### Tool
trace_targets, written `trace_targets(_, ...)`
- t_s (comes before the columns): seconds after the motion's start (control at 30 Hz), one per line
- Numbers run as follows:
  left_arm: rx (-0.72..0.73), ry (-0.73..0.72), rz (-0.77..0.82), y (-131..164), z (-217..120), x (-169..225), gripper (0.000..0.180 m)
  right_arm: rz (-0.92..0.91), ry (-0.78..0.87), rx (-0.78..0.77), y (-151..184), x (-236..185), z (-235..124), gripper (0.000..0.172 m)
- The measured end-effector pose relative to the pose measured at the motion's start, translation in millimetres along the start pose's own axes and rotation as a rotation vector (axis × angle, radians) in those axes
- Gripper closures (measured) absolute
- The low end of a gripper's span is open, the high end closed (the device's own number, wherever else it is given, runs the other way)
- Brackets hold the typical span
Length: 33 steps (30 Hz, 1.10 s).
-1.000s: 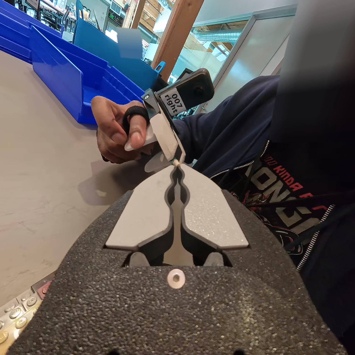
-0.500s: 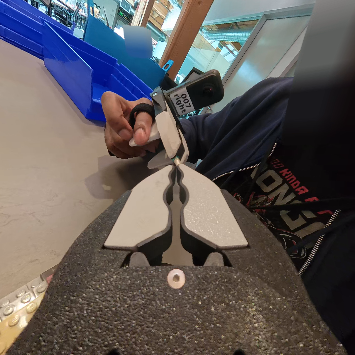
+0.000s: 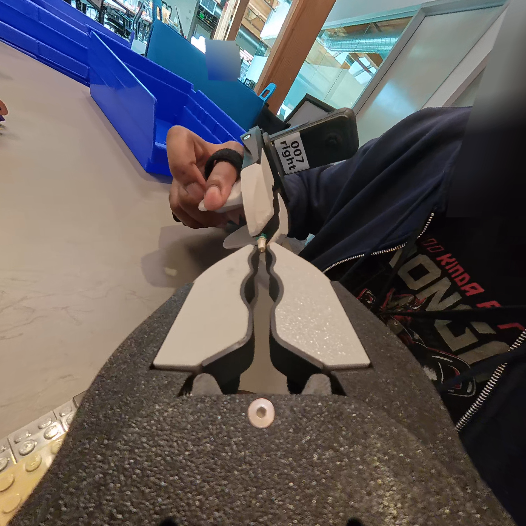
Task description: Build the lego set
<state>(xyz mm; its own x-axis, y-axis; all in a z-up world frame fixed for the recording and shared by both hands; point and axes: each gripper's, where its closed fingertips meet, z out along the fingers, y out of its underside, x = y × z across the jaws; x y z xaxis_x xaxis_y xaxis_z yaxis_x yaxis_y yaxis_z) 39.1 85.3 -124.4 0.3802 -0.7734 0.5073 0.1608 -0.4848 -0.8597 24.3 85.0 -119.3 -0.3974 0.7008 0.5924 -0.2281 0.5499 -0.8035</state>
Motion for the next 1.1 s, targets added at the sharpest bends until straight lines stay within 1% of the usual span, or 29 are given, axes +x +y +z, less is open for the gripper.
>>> trace_targets(0.3,-0.020,0.019,-0.015,2.6,-1.3,2.1,0.176,0.018,-0.056,0.022,-2.6,-4.8,-3.2,0.164)
trace_targets(0.9,-0.068,0.027,-0.034,10.6,0.5,2.3,0.176,-0.008,-0.076,0.003,0.1,-9.5,-2.1,0.162)
trace_targets(1.1,-0.082,0.023,-0.045,12.7,1.5,1.4,0.176,-0.020,-0.083,-0.009,1.6,-12.2,-0.8,0.164)
